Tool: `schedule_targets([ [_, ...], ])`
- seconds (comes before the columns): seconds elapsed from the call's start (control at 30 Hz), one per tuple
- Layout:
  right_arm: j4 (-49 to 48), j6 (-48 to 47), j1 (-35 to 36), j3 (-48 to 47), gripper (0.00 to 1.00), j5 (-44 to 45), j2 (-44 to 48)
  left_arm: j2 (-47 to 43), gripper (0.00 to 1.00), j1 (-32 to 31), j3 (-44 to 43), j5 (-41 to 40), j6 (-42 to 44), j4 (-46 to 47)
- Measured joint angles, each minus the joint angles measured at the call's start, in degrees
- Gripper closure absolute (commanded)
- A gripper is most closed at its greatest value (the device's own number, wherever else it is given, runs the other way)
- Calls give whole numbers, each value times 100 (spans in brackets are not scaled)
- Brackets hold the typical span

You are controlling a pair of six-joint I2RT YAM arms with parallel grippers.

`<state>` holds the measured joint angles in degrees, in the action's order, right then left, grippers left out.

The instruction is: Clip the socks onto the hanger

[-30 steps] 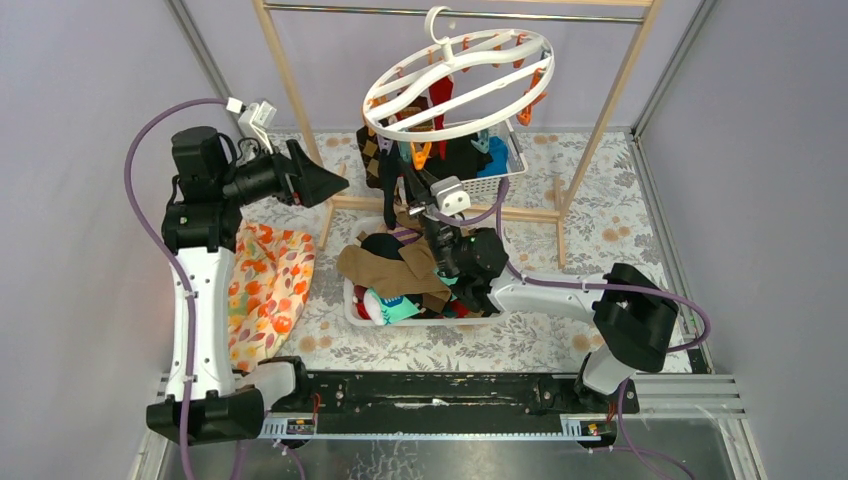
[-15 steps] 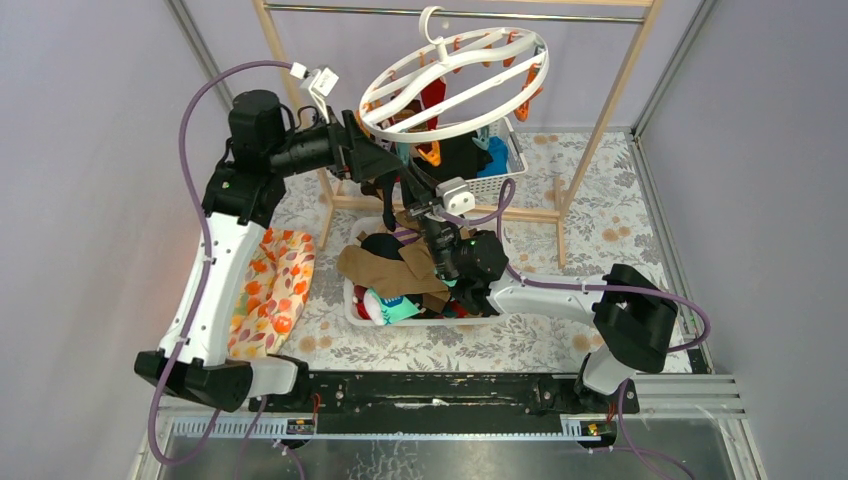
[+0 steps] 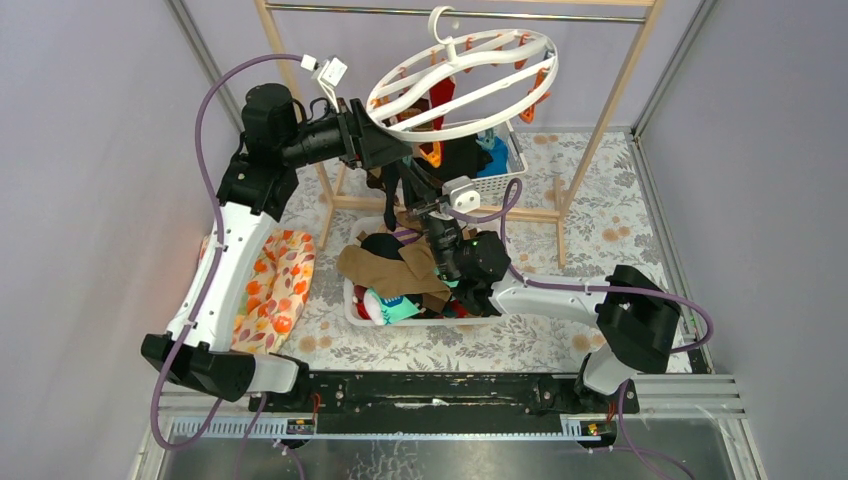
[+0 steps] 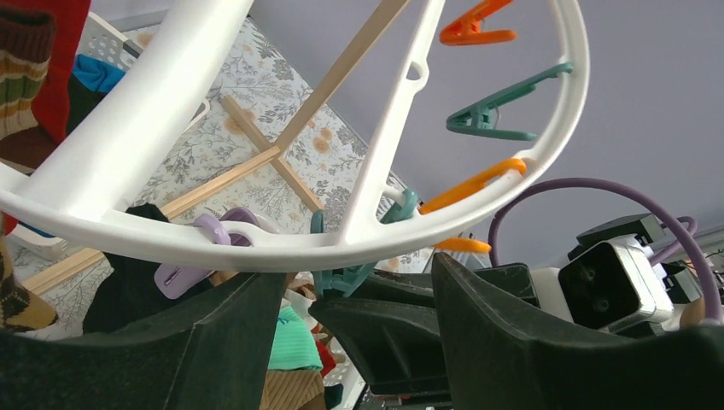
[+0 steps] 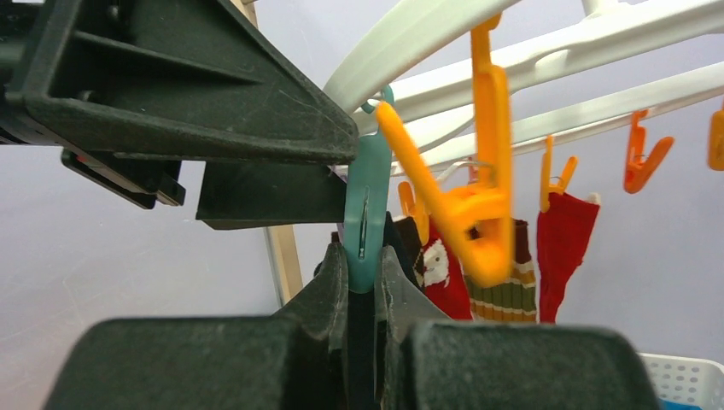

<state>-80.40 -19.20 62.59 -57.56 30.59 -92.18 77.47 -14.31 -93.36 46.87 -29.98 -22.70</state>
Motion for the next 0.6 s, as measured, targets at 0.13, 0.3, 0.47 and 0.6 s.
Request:
schedule_targets([
  [0.13,42,52,0,4,100,0,9,26,33,-42,116,46,-70,127],
  [0.3,39,107,0,4,100,0,9,24,36,-61,190,72,-164,251],
  [0.47,39,151,0,4,100,0,9,24,42,-72,192,63,-190,260],
  [0.6,44,208,0,2,100,0,9,33,45,-72,192,31,-190,260],
])
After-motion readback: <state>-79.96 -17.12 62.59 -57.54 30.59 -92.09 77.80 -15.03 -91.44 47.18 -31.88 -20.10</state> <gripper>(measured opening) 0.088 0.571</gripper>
